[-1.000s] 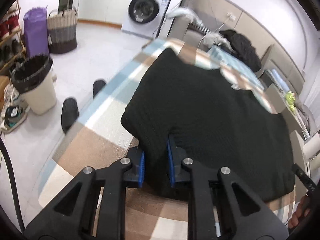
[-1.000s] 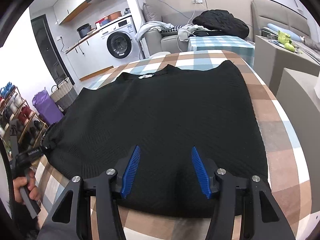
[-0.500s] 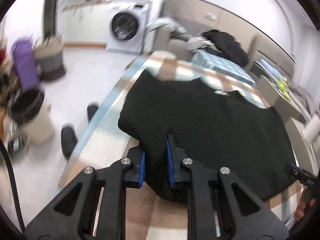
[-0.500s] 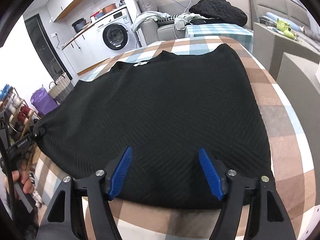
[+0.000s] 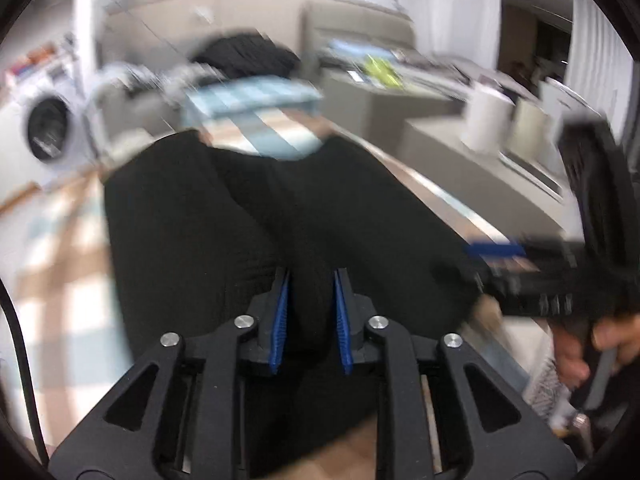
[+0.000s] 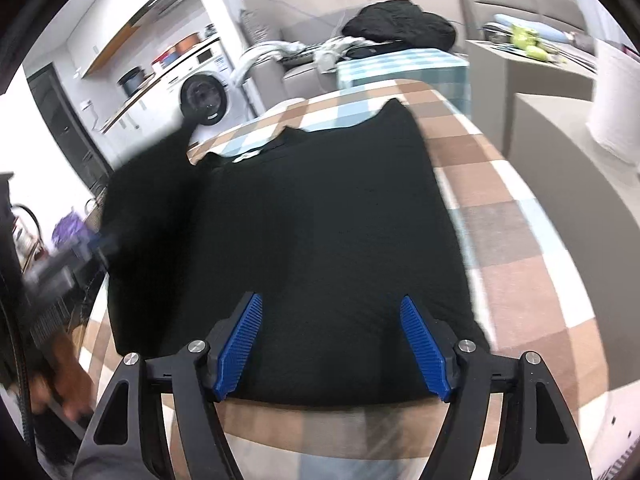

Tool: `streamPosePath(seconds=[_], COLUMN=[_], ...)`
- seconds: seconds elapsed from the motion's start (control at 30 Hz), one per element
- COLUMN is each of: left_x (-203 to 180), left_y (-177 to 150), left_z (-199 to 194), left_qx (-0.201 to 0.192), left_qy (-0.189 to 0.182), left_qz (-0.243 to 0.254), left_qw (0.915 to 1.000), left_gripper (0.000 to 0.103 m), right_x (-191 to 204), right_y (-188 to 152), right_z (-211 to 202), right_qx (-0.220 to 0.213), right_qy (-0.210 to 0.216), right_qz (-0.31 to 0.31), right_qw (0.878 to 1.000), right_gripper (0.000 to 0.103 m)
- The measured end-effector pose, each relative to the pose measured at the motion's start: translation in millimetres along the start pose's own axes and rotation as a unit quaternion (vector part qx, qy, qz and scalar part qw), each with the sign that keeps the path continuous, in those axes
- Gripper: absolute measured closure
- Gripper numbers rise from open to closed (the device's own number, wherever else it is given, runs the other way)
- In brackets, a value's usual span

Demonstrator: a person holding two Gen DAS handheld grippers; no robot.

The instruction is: Fold small clothes

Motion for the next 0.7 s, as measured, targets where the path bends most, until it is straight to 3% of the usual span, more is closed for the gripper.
streamPosePath(seconds=[0.1,0.17,0.23,0.37,0.53,0.57,0.6,0.7], left_x=[-4.7,4.3,21.1,66.9,131.9,139.7,147.6,158.1], left_y=[-14.4,-18.8,-20.5,-27.1,-47.0,-49.1,-51.4,-57.3], left_z=[5.9,-3.2,-17.3,-38.2,-50.2,-49.2,-50.7,-53.1], left_qx=[0.038,0.031,0.016,-0.002,0.005,0.005,0.004,0.000], left_qy=[-0.042,-0.050,-0.037,0.009,0.062,0.064,0.069,0.070], left_qz=[-0.018,-0.039,-0.062,-0.113,-0.186,-0.191,-0.199,-0.207], left_qw=[0.9983,0.9975,0.9973,0.9936,0.9807,0.9794,0.9776,0.9758], left_gripper=[0.074,0.051,0.041,0.039,0.039,0.039,0.039,0.039], right_x=[-6.6,-6.7,-2.8,11.7,25.7,26.4,26.7,35.3], right_y=[2.7,5.1,8.1,13.5,8.4,6.4,5.9,9.1], right_z=[-6.4,-7.2,-3.3,15.5,53.7,61.3,64.4,62.1], right_qx=[-0.004,-0.002,0.004,0.031,0.090,0.098,0.101,0.095], right_qy=[0.011,0.037,0.067,0.133,0.149,0.155,0.159,0.157], right_qz=[0.014,0.024,0.036,0.054,0.076,0.091,0.098,0.091], right_qw=[1.000,0.999,0.997,0.989,0.982,0.979,0.977,0.979], right_gripper=[0.030,0.030,0.030,0.030,0.036,0.047,0.067,0.088])
Point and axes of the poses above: each gripper's, at about its wrist camera, not at the fingertips, and z roughly the way its jaws point, x to its left, y to its top, the point moved 4 cm from there along z, roughly the way its jaws point, and after that the axes turned 5 degrees about y, right-handed, at the moved point
